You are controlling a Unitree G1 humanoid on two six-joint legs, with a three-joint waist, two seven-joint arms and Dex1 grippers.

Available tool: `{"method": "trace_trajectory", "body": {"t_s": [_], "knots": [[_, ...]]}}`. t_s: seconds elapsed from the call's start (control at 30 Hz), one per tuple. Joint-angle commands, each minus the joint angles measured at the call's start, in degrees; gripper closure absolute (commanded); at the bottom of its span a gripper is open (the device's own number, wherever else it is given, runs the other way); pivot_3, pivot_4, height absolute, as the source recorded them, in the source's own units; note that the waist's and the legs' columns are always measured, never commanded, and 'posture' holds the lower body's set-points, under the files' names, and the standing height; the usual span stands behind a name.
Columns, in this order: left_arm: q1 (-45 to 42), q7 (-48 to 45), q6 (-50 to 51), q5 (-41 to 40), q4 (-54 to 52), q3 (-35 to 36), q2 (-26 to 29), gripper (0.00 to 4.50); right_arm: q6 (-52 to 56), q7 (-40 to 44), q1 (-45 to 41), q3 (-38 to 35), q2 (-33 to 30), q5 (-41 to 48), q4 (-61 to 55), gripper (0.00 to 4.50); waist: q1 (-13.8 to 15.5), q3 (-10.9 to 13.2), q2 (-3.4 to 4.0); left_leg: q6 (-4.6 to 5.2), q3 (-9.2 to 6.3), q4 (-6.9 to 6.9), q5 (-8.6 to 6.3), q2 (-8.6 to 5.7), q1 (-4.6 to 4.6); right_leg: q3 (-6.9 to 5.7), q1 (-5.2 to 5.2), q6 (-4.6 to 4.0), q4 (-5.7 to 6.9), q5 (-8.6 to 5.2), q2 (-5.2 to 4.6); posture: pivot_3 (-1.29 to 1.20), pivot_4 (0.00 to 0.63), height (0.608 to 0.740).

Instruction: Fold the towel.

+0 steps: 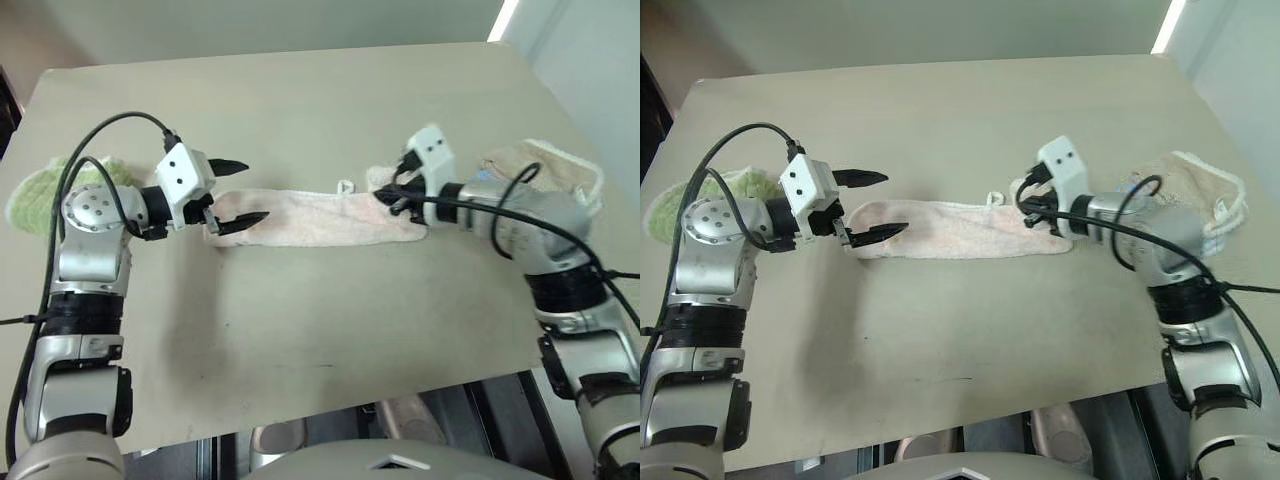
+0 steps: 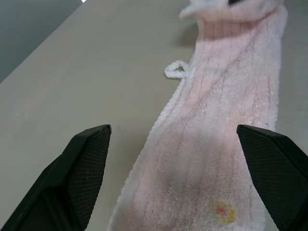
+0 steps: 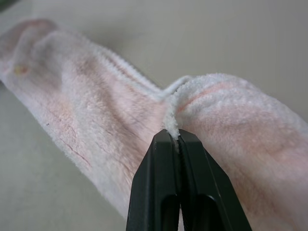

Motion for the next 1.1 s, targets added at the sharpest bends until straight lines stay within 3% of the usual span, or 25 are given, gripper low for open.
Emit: {"method": "trace_trajectory", "body": {"t_s": [0.03, 0.13, 0.23, 0.4, 0.6, 0.7, 0.73, 0.83, 1.1], "knots": [[0.01, 0.96, 0.07, -0.75, -2.53, 0.96, 0.53, 0.00, -2.95, 3.03, -1.38, 1.60, 1.81, -4.29, 2.68, 4.48, 0.12, 0.00, 0.00, 0.00, 0.00, -0.01, 0.00, 0.00, -0.01, -0.01, -0.01, -0.01, 0.00, 0.00, -0.01, 0.00, 0.150, 0.740], [0.67, 1.28, 0.30, -0.86, -3.22, 1.21, 0.80, 0.00, -3.24, 4.85, -1.53, 1.48, 3.37, -5.61, 3.71, 4.48, 0.09, 0.00, 0.00, 0.00, 0.04, -0.03, 0.00, -0.01, -0.02, -0.01, -0.06, -0.04, 0.00, -0.01, -0.05, 0.00, 0.150, 0.740], [1.40, 1.52, 0.65, -1.03, -4.08, 1.48, 1.02, 0.00, -3.12, 6.02, -1.61, 0.74, 4.83, -6.55, 4.19, 3.82, 0.02, 0.00, 0.01, -0.01, 0.04, -0.05, 0.01, -0.01, -0.02, -0.01, -0.07, -0.09, 0.00, -0.03, -0.05, 0.00, 0.150, 0.740], [1.59, 2.01, 1.36, -1.24, -5.00, 1.39, 1.01, 0.00, -2.79, 7.16, -1.60, -3.02, 5.59, -6.24, 3.40, 2.06, 0.00, 0.00, 0.01, -0.01, 0.03, -0.06, 0.01, 0.00, -0.02, -0.02, -0.08, -0.14, 0.03, -0.03, -0.04, 0.00, 0.150, 0.740], [2.42, 2.86, 3.30, -2.47, -6.74, 2.34, 0.68, 0.00, -7.87, 9.58, 0.97, -8.69, 3.21, -5.55, -6.17, 0.02, 0.04, 0.00, 0.00, -0.03, 0.06, -0.05, 0.02, -0.02, -0.02, -0.03, -0.06, -0.15, 0.05, -0.02, -0.07, 0.00, 0.150, 0.740], [5.06, 5.63, 10.95, -8.86, -11.92, 6.20, -0.68, 0.00, -8.92, 11.01, 4.07, -12.30, -0.02, -5.25, -9.46, 0.02, 0.03, 0.00, 0.00, -0.04, 0.07, -0.05, 0.03, 0.00, -0.02, -0.04, -0.05, -0.16, 0.05, -0.03, -0.05, 0.00, 0.150, 0.740], [5.97, 6.88, 13.95, -11.10, -13.99, 7.40, -1.21, 0.00, -9.68, 10.93, 4.88, -12.98, -0.55, -5.80, -9.17, 0.20, 0.04, -0.01, 0.00, -0.08, 0.09, -0.04, 0.05, -0.01, -0.02, -0.05, -0.03, -0.16, 0.05, -0.04, -0.05, 0.00, 0.150, 0.740], [9.48, 12.86, 24.36, -18.22, -21.08, 10.94, -3.70, 0.00, -13.76, 11.57, 7.07, -12.41, -1.25, -8.50, -5.06, 1.05, 0.04, 0.00, 0.00, -0.31, 0.17, -0.01, 0.19, 0.00, 0.01, -0.04, 0.01, -0.11, 0.05, -0.04, -0.06, 0.00, 0.150, 0.740], [22.85, 28.35, 44.30, -38.27, -37.49, 20.87, -10.35, 0.00, -27.77, 14.69, 9.81, -7.34, 2.82, -16.42, 9.35, 4.01, -0.46, 0.00, 0.00, -0.30, 0.38, -0.05, 0.19, 0.07, 0.48, 0.08, 0.39, -0.03, 0.05, 0.00, -0.05, 0.00, 0.150, 0.740]]}}
